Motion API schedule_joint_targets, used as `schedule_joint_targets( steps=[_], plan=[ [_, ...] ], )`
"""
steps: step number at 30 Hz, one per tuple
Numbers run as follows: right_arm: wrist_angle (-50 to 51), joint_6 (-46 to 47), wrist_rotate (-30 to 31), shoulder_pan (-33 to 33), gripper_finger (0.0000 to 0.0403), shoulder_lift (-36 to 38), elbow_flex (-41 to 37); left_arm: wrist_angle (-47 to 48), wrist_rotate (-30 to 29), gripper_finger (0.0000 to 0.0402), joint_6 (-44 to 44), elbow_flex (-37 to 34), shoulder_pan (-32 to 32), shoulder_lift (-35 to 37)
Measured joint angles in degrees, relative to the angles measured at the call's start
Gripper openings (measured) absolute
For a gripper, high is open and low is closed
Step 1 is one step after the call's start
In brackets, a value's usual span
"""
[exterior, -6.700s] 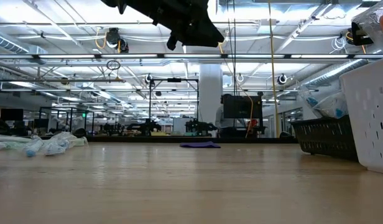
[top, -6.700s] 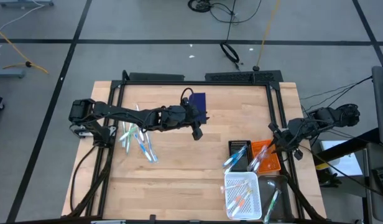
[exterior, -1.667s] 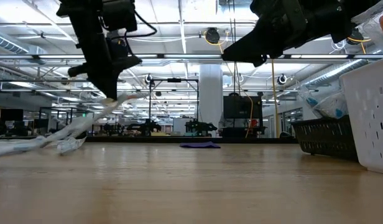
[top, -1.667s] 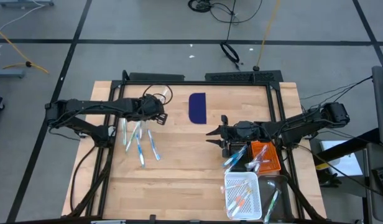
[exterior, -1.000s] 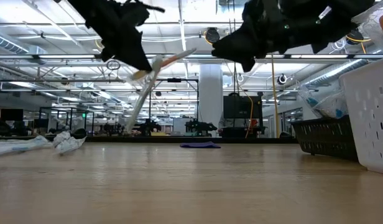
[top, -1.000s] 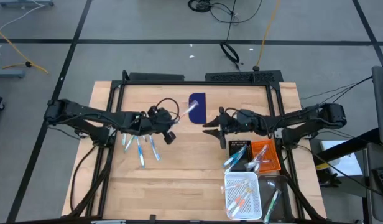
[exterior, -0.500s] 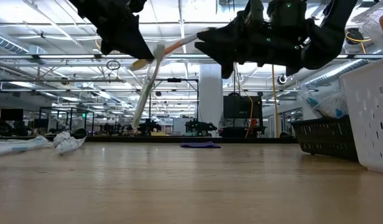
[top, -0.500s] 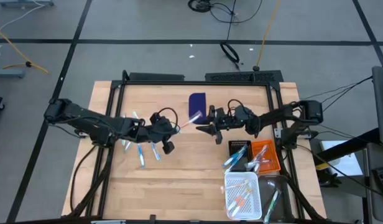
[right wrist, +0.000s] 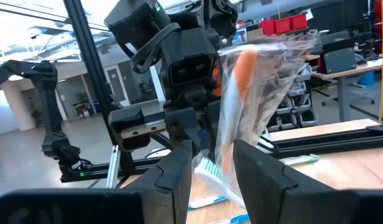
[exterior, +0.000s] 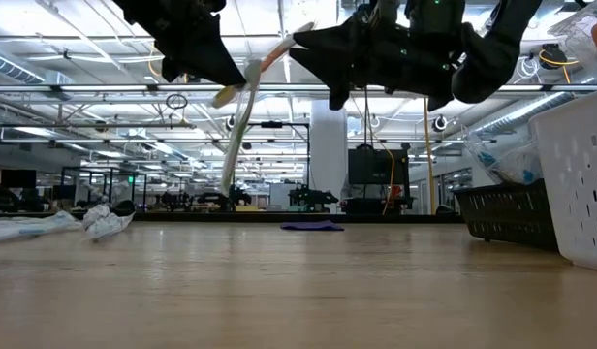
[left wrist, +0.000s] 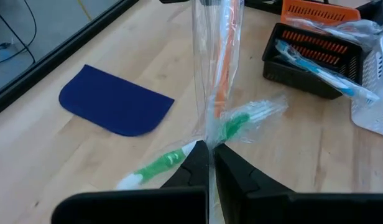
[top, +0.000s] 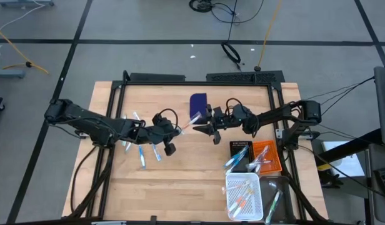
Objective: Pick & Place Toothbrushes
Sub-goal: Put the orange toothbrush into the white bin
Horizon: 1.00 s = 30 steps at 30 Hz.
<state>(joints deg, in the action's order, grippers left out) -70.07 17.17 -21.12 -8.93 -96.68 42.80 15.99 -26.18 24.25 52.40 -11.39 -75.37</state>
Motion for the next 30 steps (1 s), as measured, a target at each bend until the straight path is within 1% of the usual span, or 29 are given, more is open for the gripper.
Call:
schedule_joint_targets(
  steps=[7, 11, 18, 23, 28, 30],
  plan=[
    [0.0, -1.3, 0.1, 0.4, 0.0110, 0.0, 0.6, 0.2, -0.3, 0.0003, -0.2, 0.0, 0.0, 0.0],
    [0.3, -1.8, 3.1, -0.5, 0.0110, 0.0, 0.6, 0.0, -0.4, 0.0004, -1.2, 0.0, -0.8, 0.0],
    [-0.1, -3.1, 3.0, -0.8, 0.0107, 0.0, 0.6, -0.1, -0.6, 0.0005, -1.0, 0.0, -1.2, 0.0],
    [-0.4, -3.2, 2.5, -0.4, 0.0077, 0.0, 1.3, 0.0, -0.9, 0.0003, -0.9, 0.0, -1.2, 0.0],
    [-0.2, -3.5, -1.1, -0.2, 0.0021, 0.0, 2.9, -0.1, -0.8, 0.0002, 0.0, 0.0, -1.2, 0.0],
    [0.1, -3.7, -2.3, -0.2, 0.0013, 0.0, 3.2, 0.0, -0.8, 0.0004, 0.3, 0.0, -1.1, 0.0]
  ],
)
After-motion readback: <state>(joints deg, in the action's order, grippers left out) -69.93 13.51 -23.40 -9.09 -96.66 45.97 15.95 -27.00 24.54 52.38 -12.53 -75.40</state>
